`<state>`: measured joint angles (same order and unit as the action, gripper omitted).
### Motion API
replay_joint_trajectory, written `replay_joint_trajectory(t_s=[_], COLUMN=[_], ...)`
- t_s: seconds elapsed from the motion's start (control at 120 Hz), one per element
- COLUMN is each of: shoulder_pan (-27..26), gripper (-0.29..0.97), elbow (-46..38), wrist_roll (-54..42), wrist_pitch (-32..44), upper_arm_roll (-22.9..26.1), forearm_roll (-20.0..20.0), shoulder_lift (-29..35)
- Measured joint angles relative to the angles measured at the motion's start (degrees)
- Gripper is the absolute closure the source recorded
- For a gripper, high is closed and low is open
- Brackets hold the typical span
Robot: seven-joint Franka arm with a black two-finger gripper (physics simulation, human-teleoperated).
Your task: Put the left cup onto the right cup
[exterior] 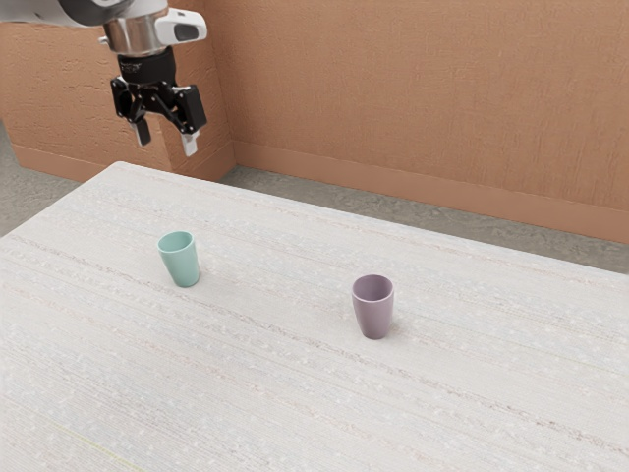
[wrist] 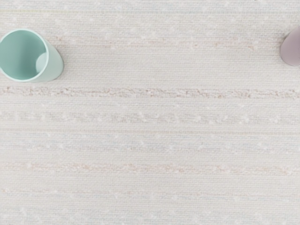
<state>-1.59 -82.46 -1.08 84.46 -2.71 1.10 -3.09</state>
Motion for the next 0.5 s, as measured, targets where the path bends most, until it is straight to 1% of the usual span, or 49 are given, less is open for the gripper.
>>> replay_joint_trajectory(t_s=[0.367,0.5], shoulder_pan=[-0.3,-0.5], gripper=[0.0,0.0], elbow=[-0.4,-0.9], wrist_roll=[-0.3,-0.4], wrist_pitch=[1.1,1.5], upper_arm_roll=[-0.1,-0.9], forearm_roll=[0.2,0.5], shoulder_lift=[-0.1,-0.4])
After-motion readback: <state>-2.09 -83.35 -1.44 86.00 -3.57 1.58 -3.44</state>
